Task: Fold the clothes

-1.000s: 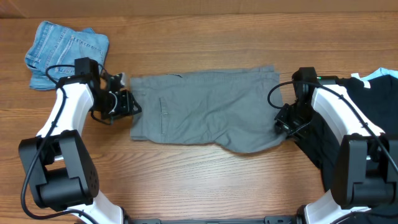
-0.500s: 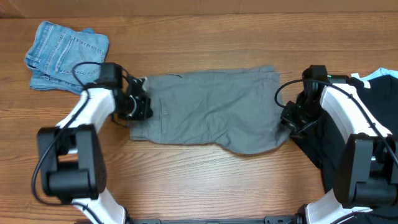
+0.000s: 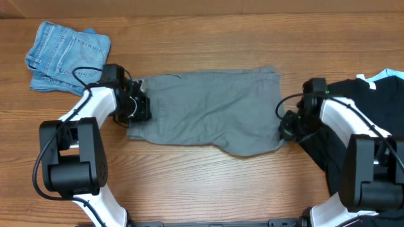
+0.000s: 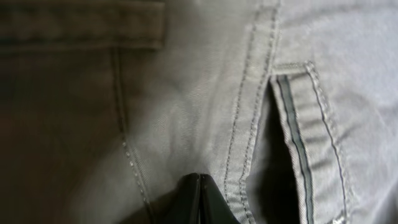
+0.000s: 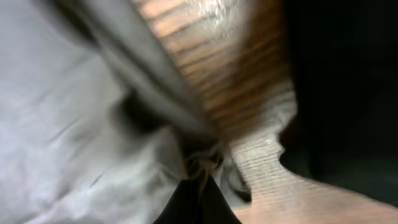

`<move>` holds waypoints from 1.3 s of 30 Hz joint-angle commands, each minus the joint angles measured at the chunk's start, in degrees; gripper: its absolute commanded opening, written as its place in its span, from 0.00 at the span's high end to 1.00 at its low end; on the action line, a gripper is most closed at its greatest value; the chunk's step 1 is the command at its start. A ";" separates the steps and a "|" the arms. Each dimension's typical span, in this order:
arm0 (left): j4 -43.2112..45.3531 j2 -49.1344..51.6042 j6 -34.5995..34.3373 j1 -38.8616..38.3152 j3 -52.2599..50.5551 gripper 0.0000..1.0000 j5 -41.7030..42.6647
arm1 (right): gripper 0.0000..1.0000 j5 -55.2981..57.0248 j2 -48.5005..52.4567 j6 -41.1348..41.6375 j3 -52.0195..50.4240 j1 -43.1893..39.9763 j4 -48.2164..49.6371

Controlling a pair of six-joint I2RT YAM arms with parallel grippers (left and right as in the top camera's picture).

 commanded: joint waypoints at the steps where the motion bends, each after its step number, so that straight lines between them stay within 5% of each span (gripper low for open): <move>1: -1.01 5.20 -0.42 3.85 0.09 0.96 -18.36 | 0.96 4.24 -1.05 1.62 -1.84 -0.83 3.19; 5: -3.43 5.20 0.20 4.90 3.04 0.96 -18.23 | 0.93 4.81 -1.25 1.36 0.48 -2.49 2.71; 8: -4.76 5.20 1.62 4.85 4.48 0.96 -17.16 | 0.70 4.79 -1.25 1.20 3.61 -3.50 -0.79; 12: -5.03 5.20 1.66 4.44 4.66 0.96 -15.91 | 0.68 2.05 -1.33 -2.58 10.21 -3.91 -6.56; 19: -5.49 5.20 2.49 4.07 4.66 0.89 -9.16 | 0.65 -22.34 -1.14 -11.91 15.41 0.02 -6.21; 28: -6.71 5.20 2.47 4.07 4.68 0.82 -6.34 | 0.66 -4.46 4.92 1.55 9.07 11.82 -0.83; 36: -8.35 5.20 2.71 4.15 4.85 0.80 -6.36 | 0.67 3.10 6.95 10.86 2.16 7.67 -2.64; 39: -10.25 5.20 2.69 4.22 6.43 0.66 -6.34 | 0.67 3.10 6.49 8.76 2.69 5.79 -5.92</move>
